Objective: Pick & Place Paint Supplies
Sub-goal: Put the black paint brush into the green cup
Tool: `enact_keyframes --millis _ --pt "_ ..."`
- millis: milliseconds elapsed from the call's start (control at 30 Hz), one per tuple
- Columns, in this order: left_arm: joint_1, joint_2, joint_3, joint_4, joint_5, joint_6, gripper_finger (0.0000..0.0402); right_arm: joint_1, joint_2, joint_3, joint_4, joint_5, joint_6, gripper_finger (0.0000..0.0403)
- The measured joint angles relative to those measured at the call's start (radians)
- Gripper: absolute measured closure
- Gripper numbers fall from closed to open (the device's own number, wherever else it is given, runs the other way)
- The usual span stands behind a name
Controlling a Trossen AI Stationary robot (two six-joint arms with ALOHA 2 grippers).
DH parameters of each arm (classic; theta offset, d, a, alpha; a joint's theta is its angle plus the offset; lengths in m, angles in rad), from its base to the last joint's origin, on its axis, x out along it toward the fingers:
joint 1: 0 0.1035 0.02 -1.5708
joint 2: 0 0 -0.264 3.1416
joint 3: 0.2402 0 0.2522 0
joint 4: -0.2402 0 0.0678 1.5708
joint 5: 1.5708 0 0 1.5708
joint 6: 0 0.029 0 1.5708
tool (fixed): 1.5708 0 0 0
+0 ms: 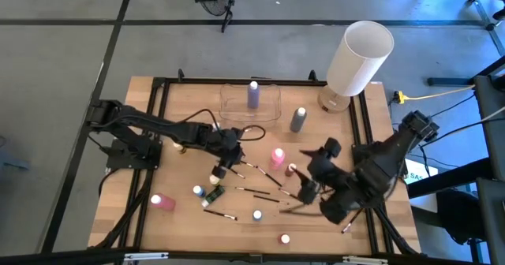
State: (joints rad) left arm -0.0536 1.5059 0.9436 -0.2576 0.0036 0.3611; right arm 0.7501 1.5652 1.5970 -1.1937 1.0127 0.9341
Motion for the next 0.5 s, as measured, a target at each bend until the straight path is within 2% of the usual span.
enact_keyframes --millis 100,233,400,500 --pt "0.012 0.000 0.000 0.004 -0.044 -0.061 0.0261 0.058 0.009 0.000 0.069 0.004 0.001 0.0139" --pt "0.012 0.000 -0.003 -0.002 -0.046 -0.174 0.0261 0.125 0.031 0.000 0.201 0.026 -0.034 0.0139" --pt "0.014 0.000 -0.003 -0.007 0.036 -0.167 0.0261 0.198 0.076 0.000 0.384 0.113 -0.174 0.0139" --pt "0.024 0.010 -0.003 -0.003 0.048 -0.158 0.0261 0.225 0.102 0.000 0.445 0.161 -0.246 0.0139"
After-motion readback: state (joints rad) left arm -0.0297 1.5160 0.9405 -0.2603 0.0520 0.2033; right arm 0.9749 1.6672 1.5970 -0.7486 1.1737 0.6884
